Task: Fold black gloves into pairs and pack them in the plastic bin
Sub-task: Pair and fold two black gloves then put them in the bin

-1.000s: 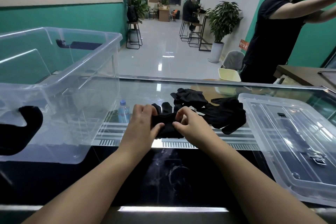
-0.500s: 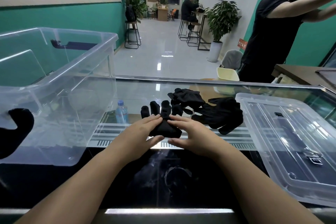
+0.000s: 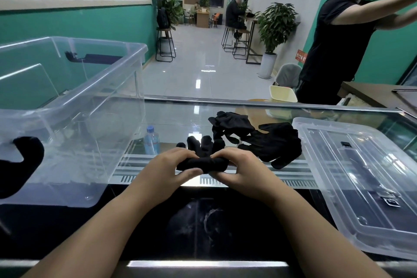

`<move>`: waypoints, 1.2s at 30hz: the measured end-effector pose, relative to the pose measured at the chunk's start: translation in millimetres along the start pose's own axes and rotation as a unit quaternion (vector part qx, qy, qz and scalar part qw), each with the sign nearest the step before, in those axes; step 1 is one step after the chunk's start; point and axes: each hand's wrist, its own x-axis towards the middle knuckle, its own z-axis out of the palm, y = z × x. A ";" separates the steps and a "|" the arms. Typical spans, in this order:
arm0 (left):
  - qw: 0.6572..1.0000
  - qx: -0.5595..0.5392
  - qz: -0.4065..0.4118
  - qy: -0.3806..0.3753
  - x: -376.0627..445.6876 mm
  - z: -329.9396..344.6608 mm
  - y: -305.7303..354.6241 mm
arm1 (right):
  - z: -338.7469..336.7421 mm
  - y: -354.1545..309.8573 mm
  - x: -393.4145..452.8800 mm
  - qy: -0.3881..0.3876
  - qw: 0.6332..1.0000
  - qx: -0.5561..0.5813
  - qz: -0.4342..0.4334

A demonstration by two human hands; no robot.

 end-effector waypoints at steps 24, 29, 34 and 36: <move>0.990 -0.025 -0.127 0.049 35.0 -0.4 1.1 | -2.0 -14.0 41.1 0.057 0.972 0.063 0.217; 0.985 0.022 -0.166 0.038 51.5 3.0 -0.2 | -0.5 -15.6 53.9 0.056 0.965 0.065 0.249; 0.980 0.067 -0.184 0.025 60.1 6.5 2.7 | 4.2 -16.2 59.9 0.044 0.964 0.035 0.259; 0.976 0.084 -0.199 0.013 63.1 6.4 -0.6 | 5.3 -13.7 60.6 0.035 0.965 0.010 0.261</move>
